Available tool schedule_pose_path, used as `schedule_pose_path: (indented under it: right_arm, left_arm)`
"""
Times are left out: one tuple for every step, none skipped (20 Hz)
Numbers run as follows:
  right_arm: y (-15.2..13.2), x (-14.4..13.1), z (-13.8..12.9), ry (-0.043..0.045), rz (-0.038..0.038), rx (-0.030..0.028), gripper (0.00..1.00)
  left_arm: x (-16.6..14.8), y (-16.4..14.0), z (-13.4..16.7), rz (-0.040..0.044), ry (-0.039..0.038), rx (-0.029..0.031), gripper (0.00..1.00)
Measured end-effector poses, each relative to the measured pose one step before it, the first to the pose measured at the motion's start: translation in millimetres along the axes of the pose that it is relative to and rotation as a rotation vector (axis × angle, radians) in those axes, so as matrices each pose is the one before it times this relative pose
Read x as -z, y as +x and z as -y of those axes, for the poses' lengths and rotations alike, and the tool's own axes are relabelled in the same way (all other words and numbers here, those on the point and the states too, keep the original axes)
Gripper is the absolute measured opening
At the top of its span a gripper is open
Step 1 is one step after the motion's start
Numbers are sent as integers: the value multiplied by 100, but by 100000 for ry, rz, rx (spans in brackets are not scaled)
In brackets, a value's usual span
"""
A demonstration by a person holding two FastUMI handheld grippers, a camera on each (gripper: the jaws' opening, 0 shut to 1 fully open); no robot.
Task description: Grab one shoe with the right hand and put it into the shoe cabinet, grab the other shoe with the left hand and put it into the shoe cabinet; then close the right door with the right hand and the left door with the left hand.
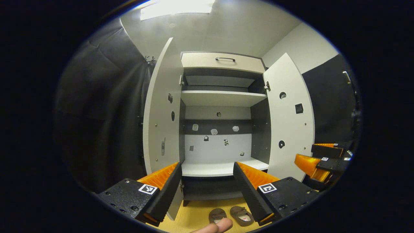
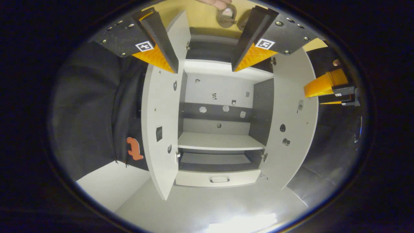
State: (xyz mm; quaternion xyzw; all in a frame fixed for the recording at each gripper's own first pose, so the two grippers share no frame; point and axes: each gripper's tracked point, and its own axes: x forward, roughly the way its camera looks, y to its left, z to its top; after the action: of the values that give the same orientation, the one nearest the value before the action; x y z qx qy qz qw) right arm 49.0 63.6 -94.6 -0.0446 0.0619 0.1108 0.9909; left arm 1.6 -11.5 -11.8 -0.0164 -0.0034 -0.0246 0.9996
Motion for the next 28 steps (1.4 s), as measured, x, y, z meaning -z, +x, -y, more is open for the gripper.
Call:
schedule_pose_path:
  right_arm:
    - [738, 1325, -205, -467, -1631, -122, 98]
    - [572, 1266, -289, -1374, -1160, -214, 94]
    - [654, 1229, -407, -1856, -751, 79, 98]
    - [704, 1408, -385, -1738, -1119, 298, 98]
    - [648, 1703, -456, -1023, -1719, 46, 98]
    - [790, 1863, -613, -365, -2449, -337, 98]
    - [570, 2109, -662, 387, -3549, -640, 98]
    - [732, 2270, -716, 339, -4164, -769, 99]
    - [717, 2104, -867, 567, -4095, -1323, 99]
    - [741, 2285, -952, -701, -3941, -1476, 99]
    - [837, 2100, -813, -1294, -3711, -1457, 99]
    - [807, 2221, -815, -349, -4126, -1106, 99]
    - [637, 2299, -910, 777, -4601, -1516, 99]
    - [825, 2260, -1049, 403, -4393, -2484, 96]
    - [821, 1915, -646, 807, -3450, -1072, 95]
    - [757, 1876, -384, 388, -3238, -440, 92]
    - [764, 1844, -577, 214, -3584, -1173, 92]
    - [851, 1506, -520, 804, -3068, -1373, 91]
    - [688, 1520, -591, 1339, -3517, -1755, 88]
    - [927, 1282, -429, 1472, -2991, -1516, 91]
    - [963, 813, 181, 1361, -2374, 758, 91]
    - [911, 479, 152, 1263, -1748, 448, 82]
    - [890, 545, -322, 1444, -1368, -596, 81]
    - [1110, 346, -107, 1551, -1935, 276, 81]
    - [653, 251, -74, 986, -1164, 308, 78]
    - [722, -51, 4, 318, -964, 510, 63]
    - [896, 184, 58, -16, -840, 1834, 59]
    - [352, -133, -387, 362, 195, -1122, 61]
  left_arm:
    - [-12, -83, 110, 668, 356, 219, 97]
    - [129, -71, 141, 415, 205, 193, 97]
    - [93, -103, 60, 127, -109, 78, 99]
    - [332, -163, 65, -236, -320, 338, 99]
    - [98, -73, 53, -138, -448, 364, 99]
    - [131, -58, 38, 116, -49, 327, 98]
    - [65, -63, -149, 97, 276, -43, 98]
    - [168, -50, -245, 94, 207, -331, 97]
    - [38, -33, -194, 116, 19, -178, 97]
    - [128, -43, -192, -28, -158, -263, 99]
    - [100, 23, -252, -203, -5, -144, 97]
    - [257, 31, -252, -223, -145, -222, 97]
    - [129, 107, -266, -175, -447, -268, 97]
    - [231, 172, -177, -16, -536, -13, 97]
    - [219, 225, -100, -149, -530, 21, 97]
    - [196, 287, -177, 276, -818, 35, 97]
    - [205, 414, -143, 197, -549, 167, 97]
    - [519, 392, -141, -653, 122, 92, 97]
    - [443, 457, -96, -490, -35, 442, 97]
    - [294, 464, 83, -172, 148, 897, 97]
    - [348, 521, -20, -350, 225, 649, 97]
    - [349, 438, -21, -49, 19, 507, 97]
    - [280, 547, -59, -185, -324, 402, 97]
    - [256, 499, 67, -170, -477, 378, 97]
    - [265, 566, 67, -428, -500, 317, 97]
    - [341, 539, 103, -677, -464, 578, 97]
    - [104, 609, 119, -323, 240, 814, 97]
    - [26, 528, 171, 137, 574, 489, 98]
